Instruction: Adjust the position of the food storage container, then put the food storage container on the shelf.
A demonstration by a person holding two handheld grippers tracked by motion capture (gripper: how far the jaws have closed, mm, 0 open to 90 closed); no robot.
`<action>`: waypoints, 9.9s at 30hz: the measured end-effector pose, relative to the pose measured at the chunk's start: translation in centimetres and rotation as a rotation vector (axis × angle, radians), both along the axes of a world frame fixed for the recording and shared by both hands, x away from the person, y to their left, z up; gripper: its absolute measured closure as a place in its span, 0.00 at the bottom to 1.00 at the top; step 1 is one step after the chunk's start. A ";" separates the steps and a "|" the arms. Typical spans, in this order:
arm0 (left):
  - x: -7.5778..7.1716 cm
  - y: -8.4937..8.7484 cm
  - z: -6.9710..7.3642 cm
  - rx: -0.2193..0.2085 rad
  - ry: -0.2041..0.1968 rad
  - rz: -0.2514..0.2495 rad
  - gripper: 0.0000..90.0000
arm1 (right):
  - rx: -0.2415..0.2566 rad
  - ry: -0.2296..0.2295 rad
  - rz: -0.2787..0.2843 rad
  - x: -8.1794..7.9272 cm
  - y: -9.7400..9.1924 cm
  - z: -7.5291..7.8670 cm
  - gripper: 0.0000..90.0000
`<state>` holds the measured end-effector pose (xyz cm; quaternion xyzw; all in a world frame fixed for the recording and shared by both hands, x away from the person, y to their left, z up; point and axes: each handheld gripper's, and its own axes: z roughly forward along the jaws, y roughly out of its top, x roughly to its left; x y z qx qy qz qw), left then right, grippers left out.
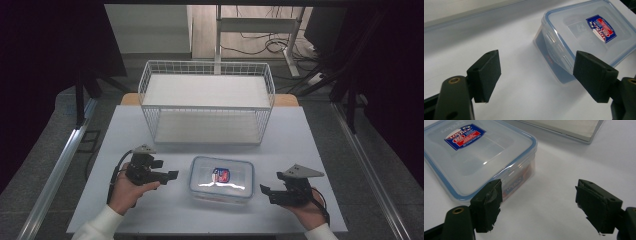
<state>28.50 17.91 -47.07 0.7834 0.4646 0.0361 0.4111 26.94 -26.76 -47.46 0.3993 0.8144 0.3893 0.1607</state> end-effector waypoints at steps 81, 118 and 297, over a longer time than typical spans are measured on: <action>4.2 -4.7 -4.5 -0.303 0.282 -0.127 0.35 | 0.378 0.472 0.015 4.2 3.4 -2.8 0.22; 0.3 -4.5 -2.1 -0.262 0.155 -0.106 0.50 | 0.501 0.481 -0.070 1.3 1.8 -1.0 0.57; -4.3 0.3 -2.1 0.055 -0.117 -0.045 0.27 | -0.079 -0.002 0.145 10.1 18.6 -2.4 0.98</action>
